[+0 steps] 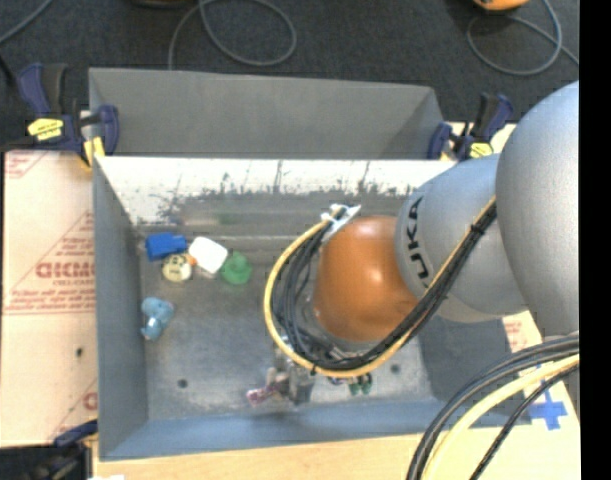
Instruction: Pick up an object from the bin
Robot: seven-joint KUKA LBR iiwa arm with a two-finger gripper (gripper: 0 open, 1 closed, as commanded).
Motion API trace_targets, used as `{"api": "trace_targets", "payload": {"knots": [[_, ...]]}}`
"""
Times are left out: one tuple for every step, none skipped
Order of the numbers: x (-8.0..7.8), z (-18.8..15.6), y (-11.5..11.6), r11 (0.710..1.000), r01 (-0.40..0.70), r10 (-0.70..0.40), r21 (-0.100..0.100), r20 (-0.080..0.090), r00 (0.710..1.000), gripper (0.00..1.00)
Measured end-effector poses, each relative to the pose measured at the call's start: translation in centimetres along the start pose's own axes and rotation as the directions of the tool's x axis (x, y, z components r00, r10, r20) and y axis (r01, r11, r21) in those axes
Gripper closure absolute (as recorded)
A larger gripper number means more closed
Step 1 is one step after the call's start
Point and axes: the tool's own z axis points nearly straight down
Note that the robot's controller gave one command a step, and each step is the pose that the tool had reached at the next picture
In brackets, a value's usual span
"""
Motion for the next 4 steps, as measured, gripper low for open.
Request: {"api": "trace_targets", "payload": {"knots": [[-0.2, 0.7, -0.1, 1.000, -0.020, 0.020, -0.001, 0.001, 1.000, 1.00], [0.2, -0.3, -0.3, 1.000, -0.029, 0.029, -0.001, 0.001, 1.000, 1.00], [0.2, -1.9, -0.5, 0.998, -0.070, 0.070, -0.002, 0.005, 0.998, 1.00], [0.0, -9.9, 0.6, 0.999, -0.032, 0.032, -0.001, 0.003, 0.999, 1.00]]}}
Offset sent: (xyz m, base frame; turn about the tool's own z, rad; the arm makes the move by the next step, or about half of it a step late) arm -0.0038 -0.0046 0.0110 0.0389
